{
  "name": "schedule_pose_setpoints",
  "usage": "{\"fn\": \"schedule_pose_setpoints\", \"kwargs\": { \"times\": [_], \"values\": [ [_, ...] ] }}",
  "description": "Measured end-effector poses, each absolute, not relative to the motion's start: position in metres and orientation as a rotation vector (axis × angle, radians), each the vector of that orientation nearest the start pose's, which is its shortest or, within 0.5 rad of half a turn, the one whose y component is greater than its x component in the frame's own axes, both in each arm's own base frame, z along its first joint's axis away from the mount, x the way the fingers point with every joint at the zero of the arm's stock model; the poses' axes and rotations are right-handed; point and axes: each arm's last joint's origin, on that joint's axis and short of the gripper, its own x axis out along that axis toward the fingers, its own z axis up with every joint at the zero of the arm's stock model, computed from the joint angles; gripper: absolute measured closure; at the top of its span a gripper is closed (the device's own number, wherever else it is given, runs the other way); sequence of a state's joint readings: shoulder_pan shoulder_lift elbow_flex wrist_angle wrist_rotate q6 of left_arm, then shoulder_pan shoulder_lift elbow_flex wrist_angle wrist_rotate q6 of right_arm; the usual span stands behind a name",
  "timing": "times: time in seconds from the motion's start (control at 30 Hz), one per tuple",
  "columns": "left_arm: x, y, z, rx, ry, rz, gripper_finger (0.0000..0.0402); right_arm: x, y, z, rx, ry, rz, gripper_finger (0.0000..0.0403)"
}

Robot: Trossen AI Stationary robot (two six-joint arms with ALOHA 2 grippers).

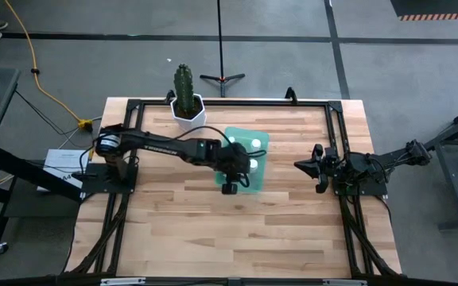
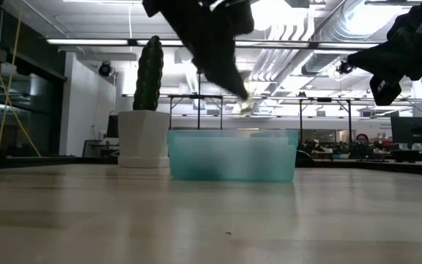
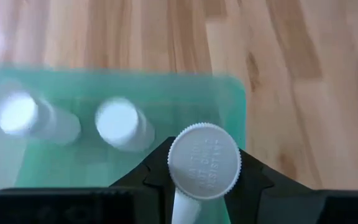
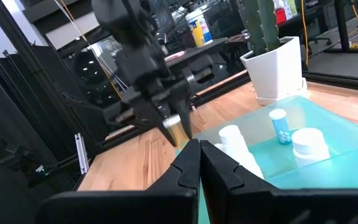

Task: Pick and place pill bottles into a basket
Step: Put the yellow pill bottle into the blue bin

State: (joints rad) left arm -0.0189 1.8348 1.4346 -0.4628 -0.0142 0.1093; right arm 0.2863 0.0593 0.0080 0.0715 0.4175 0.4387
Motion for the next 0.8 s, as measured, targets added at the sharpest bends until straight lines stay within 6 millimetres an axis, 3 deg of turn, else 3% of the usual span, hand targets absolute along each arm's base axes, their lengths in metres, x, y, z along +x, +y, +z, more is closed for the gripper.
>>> {"fn": "schedule_pose_setpoints", "kwargs": {
  "times": [0.5,0.8],
  "values": [
    [0.423,-0.008,0.189,0.119,0.955,-0.043,0.0264,0.098,0.016,0.168,0.441,-0.047,-0.148,0.0402],
    [0.425,-0.007,0.175,0.121,0.99,-0.039,0.0255,0.098,0.016,0.168,0.441,-0.046,-0.148,0.0402]
  ]
}}
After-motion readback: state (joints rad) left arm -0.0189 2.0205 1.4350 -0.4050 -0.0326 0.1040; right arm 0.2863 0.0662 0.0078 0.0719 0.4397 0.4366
